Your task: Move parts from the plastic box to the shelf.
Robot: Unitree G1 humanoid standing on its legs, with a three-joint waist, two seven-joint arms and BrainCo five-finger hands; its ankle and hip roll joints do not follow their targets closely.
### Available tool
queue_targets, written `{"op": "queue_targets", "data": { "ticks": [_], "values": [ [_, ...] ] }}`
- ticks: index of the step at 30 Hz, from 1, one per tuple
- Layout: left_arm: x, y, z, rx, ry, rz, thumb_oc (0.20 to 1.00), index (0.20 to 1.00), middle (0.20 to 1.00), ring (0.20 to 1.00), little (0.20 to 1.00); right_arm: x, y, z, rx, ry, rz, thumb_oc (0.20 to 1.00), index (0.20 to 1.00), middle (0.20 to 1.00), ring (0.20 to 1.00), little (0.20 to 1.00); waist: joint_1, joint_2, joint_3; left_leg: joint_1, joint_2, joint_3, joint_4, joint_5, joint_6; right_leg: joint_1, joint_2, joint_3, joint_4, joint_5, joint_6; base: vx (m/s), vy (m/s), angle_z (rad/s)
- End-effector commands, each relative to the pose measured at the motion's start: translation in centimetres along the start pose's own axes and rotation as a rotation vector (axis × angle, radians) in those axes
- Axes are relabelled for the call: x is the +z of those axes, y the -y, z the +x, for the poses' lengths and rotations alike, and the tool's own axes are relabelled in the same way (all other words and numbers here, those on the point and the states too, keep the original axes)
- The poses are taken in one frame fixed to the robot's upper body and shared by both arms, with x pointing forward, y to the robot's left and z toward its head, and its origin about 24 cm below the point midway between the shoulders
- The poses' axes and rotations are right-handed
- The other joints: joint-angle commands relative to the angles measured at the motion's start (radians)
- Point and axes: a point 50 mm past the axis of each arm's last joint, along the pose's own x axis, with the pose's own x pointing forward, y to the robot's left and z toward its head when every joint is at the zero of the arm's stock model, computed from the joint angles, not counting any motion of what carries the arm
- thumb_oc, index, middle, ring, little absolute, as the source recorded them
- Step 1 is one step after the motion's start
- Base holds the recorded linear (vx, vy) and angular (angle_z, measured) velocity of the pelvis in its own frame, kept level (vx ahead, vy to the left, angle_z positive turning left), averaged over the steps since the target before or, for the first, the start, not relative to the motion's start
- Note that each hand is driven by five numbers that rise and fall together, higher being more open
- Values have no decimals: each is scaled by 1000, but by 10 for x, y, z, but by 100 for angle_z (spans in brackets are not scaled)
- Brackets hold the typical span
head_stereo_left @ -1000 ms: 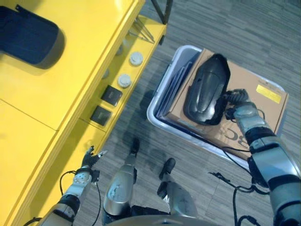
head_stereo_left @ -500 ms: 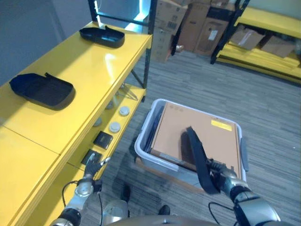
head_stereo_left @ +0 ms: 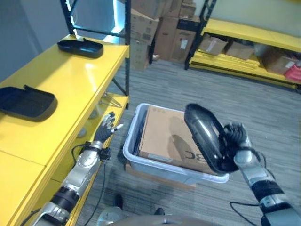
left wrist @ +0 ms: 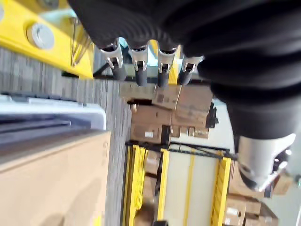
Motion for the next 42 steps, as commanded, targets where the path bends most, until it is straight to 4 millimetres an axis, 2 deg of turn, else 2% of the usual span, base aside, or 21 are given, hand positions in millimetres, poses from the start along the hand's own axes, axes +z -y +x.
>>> {"op": "queue_targets", "data": {
  "ticks": [1,5,7,8,11,14,15,22,25,31,32,37,38,39,42],
  "values": [
    [20,27,21,-125,9,-107,1000,1000,1000,1000,1000,47,50,30,-238,231,-171,200,200,200,200,200,10,23,-10,82,40,48,0,-165,-31,15,-22,4,2,-62,30,-10,29,-15],
    [25,50,29,-221,-53,-197,1000,1000,1000,1000,1000,89,61,31,-306,438,-221,200,200,200,200,200,-15,27,-20,91,39,61,0,-171,-28,17,-18,17,2,-69,33,-7,12,-19],
    [26,56,31,-241,-76,-204,1000,1000,1000,1000,1000,100,62,31,-312,480,-221,200,200,200,200,200,-20,28,-23,93,39,64,0,-173,-28,17,-18,19,2,-71,33,-3,7,-9],
    [27,66,34,-275,-97,-231,1000,1000,1000,1000,1000,114,61,31,-311,541,-219,200,200,200,200,200,-28,29,-26,96,37,67,0,-175,-27,17,-17,24,2,-73,35,-4,10,-12],
    [35,82,41,-331,-99,-258,1000,1000,1000,1000,1000,138,53,28,-300,646,-203,200,200,200,200,200,-37,32,-33,100,36,72,0,-178,-26,18,-17,29,2,-76,36,3,12,-16],
    [41,90,44,-348,-90,-247,1000,1000,1000,1000,1000,149,46,25,-284,696,-183,200,200,200,200,200,-41,35,-35,103,35,73,0,-180,-25,18,-17,32,2,-78,37,4,7,-6],
    [45,94,48,-368,-78,-228,1000,1000,1000,1000,1000,159,38,23,-257,740,-166,200,200,200,200,200,-42,36,-36,104,34,72,0,-182,-24,19,-17,33,2,-79,38,0,0,0],
    [56,101,54,-395,-65,-223,1000,1000,1000,1000,1000,184,20,12,-183,858,-101,200,200,200,200,200,-41,42,-35,105,30,66,0,-184,-23,18,-19,34,2,-81,40,2,7,-1],
    [58,103,55,-408,-77,-219,1000,1000,1000,1000,1000,194,11,2,-162,921,-13,200,200,200,200,200,-36,44,-34,104,28,61,0,-185,-22,19,-19,33,2,-82,41,0,0,0],
    [56,100,54,-407,-99,-243,1000,1000,1000,1000,1000,209,9,-14,-151,1018,94,200,200,200,200,200,-30,47,-28,103,25,54,0,-187,-21,18,-20,29,2,-82,41,0,0,0],
    [54,101,54,-405,-103,-285,1000,1000,1000,1000,1000,215,8,-22,-122,1052,159,200,200,200,200,200,-28,48,-27,103,24,52,0,-189,-20,19,-21,27,2,-83,41,0,0,0],
    [57,103,53,-401,-59,-389,1000,1000,1000,1000,1000,223,0,-35,-58,1082,244,200,200,200,200,200,-24,47,-27,103,21,49,0,-190,-18,19,-21,24,2,-83,41,0,0,0],
    [59,104,53,-401,-39,-405,900,900,900,900,900,223,-3,-38,-48,1083,261,200,200,200,200,200,-23,46,-26,102,21,49,0,-190,-17,19,-22,23,2,-83,40,0,0,0],
    [64,104,52,-400,6,-429,200,200,200,200,200,223,-7,-42,-28,1074,293,200,200,200,200,200,-23,45,-25,102,21,50,0,-190,-17,19,-21,22,2,-83,40,0,0,0],
    [78,105,51,-395,117,-504,200,200,200,200,200,222,-17,-48,20,1049,349,200,200,200,200,200,-21,40,-23,101,21,49,0,-191,-16,19,-21,21,2,-83,38,0,0,0]
  ]
}}
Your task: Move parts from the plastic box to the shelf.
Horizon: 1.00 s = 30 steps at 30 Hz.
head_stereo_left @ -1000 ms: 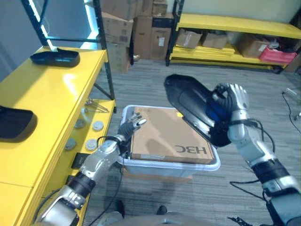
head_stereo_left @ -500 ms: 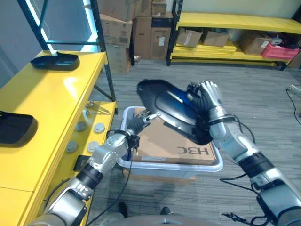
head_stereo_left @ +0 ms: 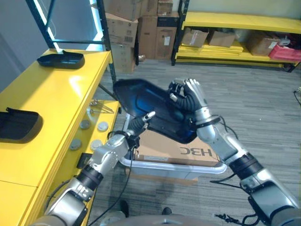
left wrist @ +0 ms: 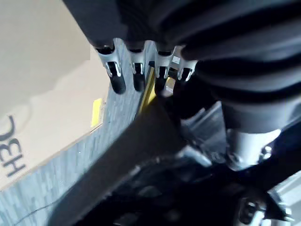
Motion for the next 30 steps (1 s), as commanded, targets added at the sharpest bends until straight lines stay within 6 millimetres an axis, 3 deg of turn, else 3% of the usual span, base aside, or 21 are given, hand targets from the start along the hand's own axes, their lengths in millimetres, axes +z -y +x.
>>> {"op": "queue_targets", "data": {
  "ticks": [1,5,9,10,11,13,15,16,17,19,21,23,24,26,29,30],
  "values": [
    [40,27,16,-109,252,-47,200,200,200,200,200,43,1,18,-64,170,226,200,200,200,200,200,22,-27,-1,79,18,-3,0,-178,-14,28,-21,-29,2,-88,36,0,0,0],
    [63,37,6,-168,433,-81,200,200,200,200,200,45,-16,3,-48,93,365,200,200,200,200,200,23,-30,3,77,19,-4,0,-178,-14,27,-20,-29,2,-89,30,-4,-25,-1],
    [66,43,-1,-199,476,-14,200,200,200,200,200,52,-31,-9,-6,34,563,200,200,200,200,200,21,-26,9,78,22,-4,0,-176,-14,26,-17,-24,2,-89,23,-4,-8,0],
    [66,37,-6,-153,493,18,200,200,200,200,200,48,-32,-16,-33,-17,614,1000,1000,1000,1000,1000,20,-25,9,80,23,-6,0,-177,-15,27,-16,-22,2,-90,23,0,0,0],
    [66,31,-9,-98,512,75,200,200,200,200,200,44,-32,-21,-67,-74,661,1000,1000,1000,1000,1000,18,-24,9,81,23,-4,0,-177,-15,27,-16,-19,2,-90,22,20,46,3],
    [68,4,-29,69,574,287,200,200,200,200,200,17,-18,-51,-221,-243,703,1000,1000,1000,1000,1000,4,-19,14,78,20,2,0,-176,-13,23,-18,-13,2,-86,27,0,93,3],
    [69,-3,-35,134,599,361,200,200,200,200,200,8,-13,-61,-267,-312,718,1000,1000,1000,1000,1000,0,-18,15,76,19,5,0,-176,-12,21,-19,-12,2,-85,29,-19,109,-1],
    [76,-24,-54,326,675,568,200,200,200,200,200,-16,-5,-89,-364,-464,792,1000,1000,1000,1000,1000,-18,-17,18,76,15,13,0,-175,-9,17,-20,-5,3,-81,34,-19,122,-8],
    [77,-28,-57,345,681,576,200,200,200,200,200,-20,-3,-94,-375,-481,799,1000,1000,1000,1000,1000,-21,-17,19,77,15,14,0,-175,-9,16,-21,-4,4,-81,34,-13,132,-8],
    [79,-50,-77,497,725,702,200,200,200,200,200,-41,1,-128,-453,-642,857,1000,1000,1000,1000,1000,-41,-19,23,79,11,23,0,-177,-5,13,-26,2,10,-80,38,-2,98,-12],
    [79,-56,-82,521,732,699,200,200,200,200,200,-46,1,-138,-471,-689,866,1000,1000,1000,1000,1000,-44,-20,23,79,10,23,0,-179,-5,11,-27,5,13,-81,40,0,85,-19],
    [78,-67,-101,552,762,754,200,200,200,200,200,-62,-17,-192,-388,-964,826,1000,1000,1000,1000,1000,-54,-25,29,82,1,20,0,-188,6,4,-33,17,29,-87,44,12,159,-7],
    [82,-63,-109,508,795,808,200,200,200,200,200,-69,-36,-230,-208,-1168,788,1000,1000,1000,1000,1000,-46,-28,32,83,-6,12,0,-192,11,0,-34,19,42,-93,46,13,114,-5],
    [86,-58,-113,467,811,813,200,200,200,200,200,-70,-47,-255,-131,-1270,784,1000,1000,1000,1000,1000,-40,-26,35,80,-7,8,0,-192,14,-2,-34,20,61,-102,45,-1,37,-8],
    [98,-37,-111,297,857,844,200,200,200,200,200,-64,-71,-327,137,-1584,702,1000,1000,1000,1000,1000,-30,-17,44,58,-12,-73,0,-181,23,-22,-18,78,128,-139,31,2,-53,6],
    [99,-34,-110,273,863,842,200,200,200,200,200,-63,-72,-334,176,-1611,656,1000,1000,1000,1000,1000,-30,-15,44,53,-14,-89,0,-179,24,-26,-14,92,132,-142,28,18,-101,41]
  ]
}}
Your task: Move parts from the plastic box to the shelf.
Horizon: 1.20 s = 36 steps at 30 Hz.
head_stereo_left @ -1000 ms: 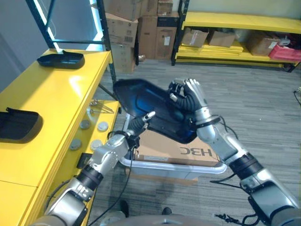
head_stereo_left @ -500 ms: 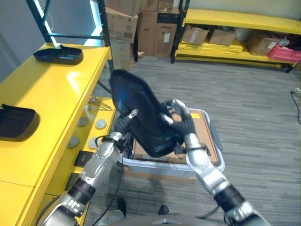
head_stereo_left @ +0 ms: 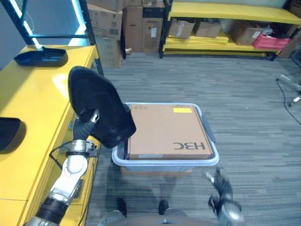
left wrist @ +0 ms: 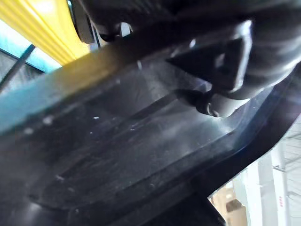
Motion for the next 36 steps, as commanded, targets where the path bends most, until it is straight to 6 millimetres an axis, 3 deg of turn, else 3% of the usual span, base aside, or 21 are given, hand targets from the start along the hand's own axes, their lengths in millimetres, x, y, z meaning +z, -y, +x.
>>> {"op": "queue_targets", "data": {
  "ticks": [1,2,3,4,5,6,9,12,13,16,18,20,21,25,26,29,33,35,36],
  "values": [
    [53,6,32,-130,325,-60,200,200,200,200,200,6,-12,7,83,17,-211,1000,1000,1000,1000,1000,-9,13,4,54,-1,-128,0,-159,18,-23,7,77,128,-145,9,11,-142,58],
    [59,11,37,-174,343,-97,200,200,200,200,200,-7,-8,8,80,-44,-259,1000,1000,1000,1000,1000,-9,15,5,48,-6,-164,0,-155,18,-23,16,98,131,-151,4,-7,-342,132],
    [72,23,45,-245,392,-146,200,200,200,200,200,-35,-11,7,166,-282,-236,1000,1000,1000,1000,1000,0,17,5,31,-13,-227,0,-140,11,-17,39,121,122,-157,-12,-27,-405,172],
    [78,26,47,-266,402,-185,200,200,200,200,200,-48,-14,3,227,-417,-165,1000,1000,1000,1000,1000,15,16,6,23,-13,-247,0,-131,0,-7,46,109,108,-158,-20,-30,-379,226],
    [79,26,47,-265,399,-199,200,200,200,200,200,-52,-16,2,260,-463,-155,1000,1000,1000,1000,1000,18,15,7,20,-13,-253,0,-128,-3,-3,47,103,103,-158,-23,-47,-320,218],
    [86,28,46,-291,407,-245,200,200,200,200,200,-63,-21,-2,329,-559,-136,1000,1000,1000,1000,1000,49,16,12,6,1,-266,0,-107,-29,14,55,75,86,-164,-33,-80,-303,161],
    [98,29,41,-314,442,-289,200,200,200,200,200,-65,-24,-2,401,-654,-319,1000,1000,1000,1000,1000,117,29,43,-44,51,-268,0,-52,-89,37,72,16,67,-179,-57,-149,-258,96],
    [103,31,35,-364,453,-332,200,200,200,200,200,-64,-15,0,316,-693,-364,1000,1000,1000,1000,1000,147,52,75,-85,101,-194,0,5,-130,57,88,-64,75,-184,-71,-164,-117,82],
    [105,34,32,-406,460,-342,200,200,200,200,200,-61,-10,3,245,-694,-313,1000,1000,1000,1000,1000,144,64,92,-95,140,-101,0,39,-152,72,92,-115,77,-182,-69,-174,-46,86],
    [104,34,30,-412,458,-334,200,200,200,200,200,-52,-8,8,216,-667,-287,1000,1000,1000,1000,1000,134,70,97,-85,176,-7,10,49,-163,77,88,-160,74,-174,-63,-128,13,128],
    [98,31,24,-362,435,-296,200,200,200,200,200,-39,-11,15,249,-643,-345,1000,1000,1000,1000,1000,129,59,92,-50,188,59,62,10,-147,66,64,-184,66,-155,-59,-208,164,69],
    [95,28,22,-320,413,-285,200,200,200,200,200,-33,-13,17,274,-649,-417,1000,1000,1000,1000,1000,132,45,87,-45,181,64,139,-32,-120,48,38,-189,67,-140,-62,-183,188,26],
    [91,28,21,-300,391,-272,200,200,200,200,200,-32,-11,18,264,-656,-444,1000,1000,1000,1000,1000,130,32,81,-23,171,72,221,-92,-100,43,16,-200,74,-138,-57,-118,130,17],
    [90,29,24,-306,364,-259,200,200,200,200,200,-33,-10,17,259,-668,-421,1000,1000,1000,1000,1000,111,28,64,28,178,146,291,-137,-86,23,-6,-265,87,-130,-64,-141,180,63],
    [89,31,26,-327,354,-273,200,200,200,200,200,-37,-9,15,264,-683,-424,1000,1000,1000,1000,1000,91,42,44,91,172,205,227,-163,-88,7,-22,-308,85,-118,-57,-129,319,91],
    [90,34,25,-367,361,-292,200,200,200,200,200,-40,-5,14,242,-690,-414,1000,1000,1000,1000,1000,63,67,21,154,152,277,83,-178,-86,-8,-53,-339,76,-92,-27,-138,423,134],
    [90,37,21,-416,378,-287,200,200,200,200,200,-34,-6,18,190,-649,-387,1000,1000,1000,1000,1000,79,86,1,149,113,245,26,-166,-73,5,-95,-331,39,-35,33,-17,280,88],
    [91,37,21,-422,385,-283,200,200,200,200,200,-32,-9,19,193,-640,-371,1000,1000,1000,1000,1000,84,87,-1,150,104,245,22,-169,-67,5,-106,-336,38,-23,45,-14,190,19],
    [94,35,21,-433,405,-255,200,200,200,200,200,-28,-16,21,189,-623,-373,1000,1000,1000,1000,1000,94,92,-2,155,83,243,14,-178,-50,4,-131,-344,44,-7,62,-34,347,14]
  ]
}}
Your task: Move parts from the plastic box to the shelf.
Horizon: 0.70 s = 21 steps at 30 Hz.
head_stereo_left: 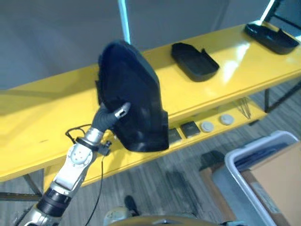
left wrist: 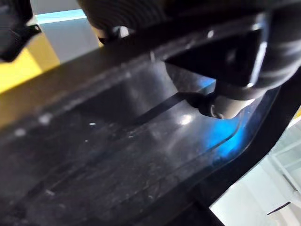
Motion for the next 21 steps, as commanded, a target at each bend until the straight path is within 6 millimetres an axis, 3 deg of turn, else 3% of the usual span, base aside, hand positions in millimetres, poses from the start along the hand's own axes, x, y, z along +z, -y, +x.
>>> {"op": "queue_targets", "data": {
  "ticks": [1,3,5,6,7,8,10,13,16,17,18,21],
  "values": [
    [43,-1,11,-20,258,-13,200,200,200,200,200,16,-34,2,36,41,15,1000,1000,1000,1000,1000,52,29,-53,69,71,-65,3,-146,-59,-81,64,9,-60,7,14,-33,326,15],
    [44,-3,13,-24,258,-24,200,200,200,200,200,18,-36,2,29,51,30,1000,1000,1000,1000,1000,54,31,-54,65,64,-70,3,-149,-49,-83,54,16,-44,5,12,-7,171,18],
    [47,-1,20,-61,267,-71,200,200,200,200,200,25,-37,0,28,92,84,1000,1000,1000,1000,1000,38,36,-52,50,39,-128,3,-160,-21,-115,56,106,7,-16,1,23,177,25],
    [47,-1,20,-61,267,-71,200,200,200,200,200,25,-37,0,28,92,84,1000,1000,1000,1000,1000,38,36,-52,50,39,-128,3,-160,-21,-116,55,106,7,-16,1,2,124,57],
    [47,8,26,-122,286,-85,200,200,200,200,200,32,-38,-1,22,133,124,1000,1000,1000,1000,1000,-4,34,-42,29,23,-199,1,-147,2,-159,143,237,54,-62,-20,30,121,58],
    [45,14,28,-144,292,-115,200,200,200,200,200,33,-36,-1,17,145,138,1000,1000,1000,1000,1000,-28,32,-42,20,8,-262,-9,-137,8,-164,226,310,65,-102,-35,54,141,83],
    [44,20,29,-148,296,-134,200,200,200,200,200,31,-34,-1,15,139,141,1000,1000,1000,1000,1000,-41,27,-51,6,-9,-310,-9,-123,6,-158,294,358,61,-123,-62,82,68,176],
    [44,20,29,-127,288,-129,200,200,200,200,200,25,-34,0,28,115,117,1000,1000,1000,1000,1000,-43,13,-57,7,-45,-346,-8,-130,13,-135,340,393,16,-131,-86,98,-48,60],
    [42,12,30,-65,271,-98,200,200,200,200,200,16,-35,2,47,65,-11,1000,1000,1000,1000,1000,-35,-2,-54,-21,-69,-339,86,-165,10,-132,329,406,-18,-114,-94,31,-103,11],
    [43,7,32,-50,266,-110,200,200,200,200,200,12,-29,2,25,40,-67,1000,1000,1000,1000,1000,-16,-18,-28,-119,-73,-315,268,-191,-6,-111,295,391,-30,-103,-102,-54,-16,-1],
    [42,6,31,-72,262,-124,200,200,200,200,200,7,-21,2,-2,7,-25,1000,1000,1000,1000,1000,-6,-24,-10,-173,-33,-295,344,-178,-34,-88,283,381,-31,-107,-110,-36,27,-16],
    [38,10,27,-83,247,-100,200,200,200,200,200,5,-13,1,-9,1,132,1000,1000,1000,1000,1000,-9,-18,-17,-153,20,-313,285,-163,-52,-87,277,386,-19,-119,-111,34,191,2]
  ]
}}
